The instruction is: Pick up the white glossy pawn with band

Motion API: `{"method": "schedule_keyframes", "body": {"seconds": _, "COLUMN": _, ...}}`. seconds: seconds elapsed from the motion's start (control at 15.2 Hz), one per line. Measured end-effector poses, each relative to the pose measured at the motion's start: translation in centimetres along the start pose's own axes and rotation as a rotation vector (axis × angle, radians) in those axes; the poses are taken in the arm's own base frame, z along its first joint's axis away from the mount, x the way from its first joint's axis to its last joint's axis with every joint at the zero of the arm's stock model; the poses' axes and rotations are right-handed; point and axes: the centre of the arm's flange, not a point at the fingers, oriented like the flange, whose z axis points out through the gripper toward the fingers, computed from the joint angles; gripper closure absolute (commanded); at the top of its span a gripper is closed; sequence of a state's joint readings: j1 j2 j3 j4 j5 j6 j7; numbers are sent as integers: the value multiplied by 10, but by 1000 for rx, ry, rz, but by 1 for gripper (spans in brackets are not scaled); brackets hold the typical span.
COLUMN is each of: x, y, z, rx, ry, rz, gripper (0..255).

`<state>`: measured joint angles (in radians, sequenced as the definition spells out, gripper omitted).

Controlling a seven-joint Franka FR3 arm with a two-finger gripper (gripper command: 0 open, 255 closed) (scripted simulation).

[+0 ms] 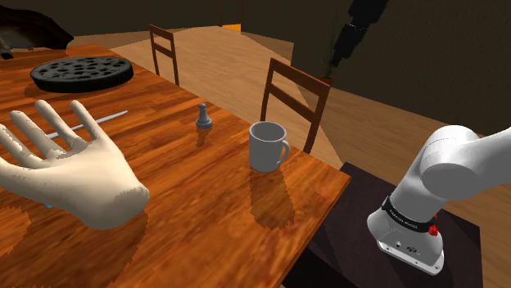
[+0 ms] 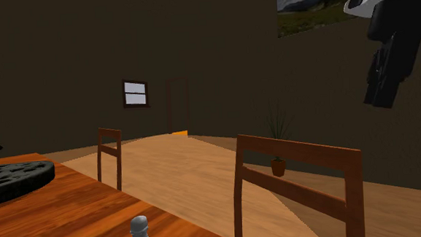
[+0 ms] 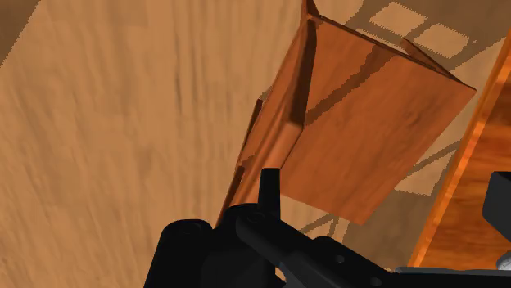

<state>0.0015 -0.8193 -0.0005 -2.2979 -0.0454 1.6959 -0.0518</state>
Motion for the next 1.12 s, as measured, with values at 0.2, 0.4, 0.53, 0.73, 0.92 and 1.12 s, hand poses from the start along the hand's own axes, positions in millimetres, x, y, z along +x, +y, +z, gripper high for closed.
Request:
{"method": "schedule_keyframes", "body": {"seconds": 0.2, "x": 12, "y": -9, "z": 7, "rx": 2, "ry": -4, "rz": -8, "gripper": 0}}
{"method": "schedule_keyframes", "body": {"seconds": 0.4, "x": 34, "y": -28, "z": 26, "rx": 7, "ry": -14, "rz": -25, "gripper": 0}}
{"method": "schedule_keyframes", "body": {"seconds": 0.53, "x": 51, "y": -46, "z": 39, "rx": 11, "ry": -21, "rz": -38, "gripper": 0}}
{"method": "schedule_keyframes", "body": {"seconds": 0.73, "x": 80, "y": -69, "z": 59, "rx": 17, "ry": -31, "rz": -57, "gripper": 0}}
{"method": "schedule_keyframes", "body": {"seconds": 0.92, "x": 104, "y": -94, "z": 76, "rx": 23, "ry": -41, "rz": -77, "gripper": 0}}
{"method": "schedule_keyframes", "body": {"seconds": 1.12, "x": 127, "y": -120, "z": 93, "rx": 29, "ry": -51, "rz": -96, "gripper": 0}}
